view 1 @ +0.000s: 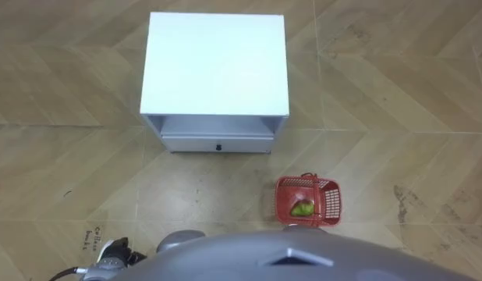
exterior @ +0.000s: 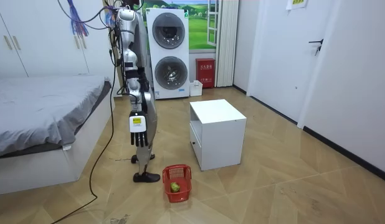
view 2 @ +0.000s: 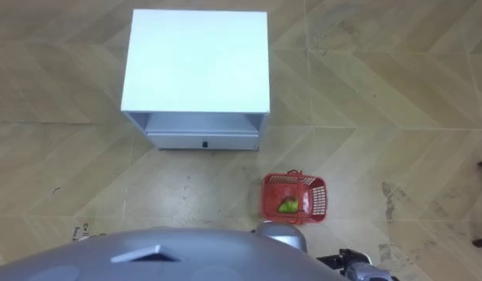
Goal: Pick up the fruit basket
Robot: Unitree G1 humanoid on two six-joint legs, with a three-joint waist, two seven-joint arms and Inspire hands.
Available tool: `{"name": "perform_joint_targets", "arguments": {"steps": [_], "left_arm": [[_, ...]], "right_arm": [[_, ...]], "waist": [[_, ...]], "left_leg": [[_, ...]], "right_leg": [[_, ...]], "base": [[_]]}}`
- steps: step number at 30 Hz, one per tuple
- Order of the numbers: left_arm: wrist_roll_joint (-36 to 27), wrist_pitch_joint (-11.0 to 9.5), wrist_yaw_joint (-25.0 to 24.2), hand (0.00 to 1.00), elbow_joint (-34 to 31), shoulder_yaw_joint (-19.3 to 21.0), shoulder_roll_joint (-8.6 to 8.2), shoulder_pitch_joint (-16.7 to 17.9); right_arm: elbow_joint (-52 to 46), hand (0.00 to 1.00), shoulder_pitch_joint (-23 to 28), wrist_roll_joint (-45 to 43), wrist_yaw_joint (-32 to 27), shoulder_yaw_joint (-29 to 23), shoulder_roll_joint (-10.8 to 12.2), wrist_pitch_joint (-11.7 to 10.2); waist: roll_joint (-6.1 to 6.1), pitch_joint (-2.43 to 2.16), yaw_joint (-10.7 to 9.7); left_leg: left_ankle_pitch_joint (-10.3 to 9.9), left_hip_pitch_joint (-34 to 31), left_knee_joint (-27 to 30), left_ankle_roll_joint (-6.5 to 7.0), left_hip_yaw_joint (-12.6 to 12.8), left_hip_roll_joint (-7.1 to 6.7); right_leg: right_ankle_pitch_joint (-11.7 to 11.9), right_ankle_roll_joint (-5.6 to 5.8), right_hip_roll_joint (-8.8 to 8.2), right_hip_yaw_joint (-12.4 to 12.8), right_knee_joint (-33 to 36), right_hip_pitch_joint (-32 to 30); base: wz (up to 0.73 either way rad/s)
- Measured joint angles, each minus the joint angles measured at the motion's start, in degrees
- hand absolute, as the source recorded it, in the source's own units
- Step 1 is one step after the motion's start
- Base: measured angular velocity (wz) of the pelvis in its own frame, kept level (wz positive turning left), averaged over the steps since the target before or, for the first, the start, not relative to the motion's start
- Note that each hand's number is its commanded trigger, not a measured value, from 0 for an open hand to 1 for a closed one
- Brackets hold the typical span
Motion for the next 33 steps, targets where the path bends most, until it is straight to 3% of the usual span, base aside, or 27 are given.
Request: {"name": "perform_joint_targets", "arguments": {"steps": [9,16,33], "left_arm": [[-0.35,-0.02,0.75,0.00,0.49,0.62,-0.17,-0.31],[-0.12,0.01,1.06,0.00,0.51,1.28,-0.23,-0.23],[-0.12,0.04,1.11,0.00,0.54,1.24,-0.20,-0.19]], "right_arm": [[-0.56,0.00,0.00,-2.14,-0.11,-0.54,0.01,-0.09],[-0.53,0.00,0.18,-2.24,0.08,-1.28,0.00,-0.07],[-1.36,0.00,0.16,-6.46,-0.06,-1.68,0.17,0.00]], "waist": [[0.68,-0.13,0.13],[0.22,-0.33,0.12],[-0.20,-0.34,0.08]], "left_leg": [[-0.01,0.78,-0.16,0.00,0.24,0.02],[-0.01,0.81,-0.14,0.00,0.79,0.02],[-0.01,0.76,-0.08,0.00,1.00,0.02]], "right_leg": [[0.01,0.00,0.03,0.38,0.21,0.07],[0.01,0.00,0.03,0.42,0.04,0.06],[-0.04,0.01,-0.05,0.49,0.15,0.07]], "base": [[-0.03],[-0.01],[0.00]]}}
